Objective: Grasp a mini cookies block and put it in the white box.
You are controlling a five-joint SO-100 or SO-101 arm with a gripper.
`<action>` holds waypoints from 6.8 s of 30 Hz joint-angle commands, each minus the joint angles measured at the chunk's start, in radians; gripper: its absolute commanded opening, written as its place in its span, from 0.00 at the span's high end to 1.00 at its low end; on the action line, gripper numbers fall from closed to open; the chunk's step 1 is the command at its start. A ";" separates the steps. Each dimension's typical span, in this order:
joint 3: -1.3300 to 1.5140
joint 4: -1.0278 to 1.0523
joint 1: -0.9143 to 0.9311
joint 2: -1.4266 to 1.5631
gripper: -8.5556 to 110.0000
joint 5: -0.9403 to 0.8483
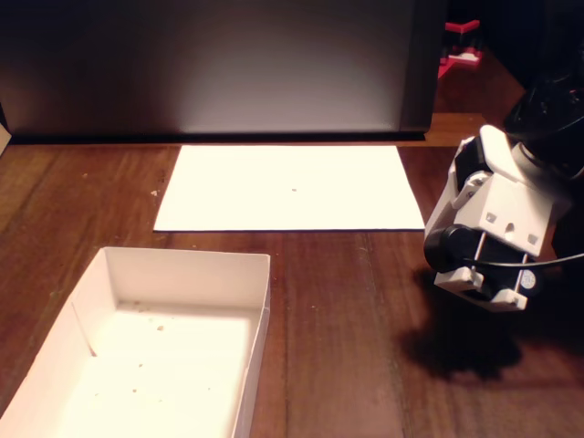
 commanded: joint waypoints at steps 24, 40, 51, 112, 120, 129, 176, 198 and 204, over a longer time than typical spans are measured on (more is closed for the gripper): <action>-0.018 0.020 -0.005 0.069 0.93 -0.006; -0.018 0.020 -0.005 0.069 0.93 -0.006; -0.018 0.020 -0.005 0.069 0.93 -0.006; -0.012 -0.017 -0.005 0.069 0.93 -0.017; 0.054 -0.256 0.000 0.069 0.93 -0.265; -0.133 -0.293 -0.034 0.055 0.92 -0.267; -1.422 0.023 0.463 -1.560 0.80 0.161; -1.425 -0.002 0.417 -1.730 0.66 0.184; -1.451 -0.002 0.431 -1.782 0.66 0.196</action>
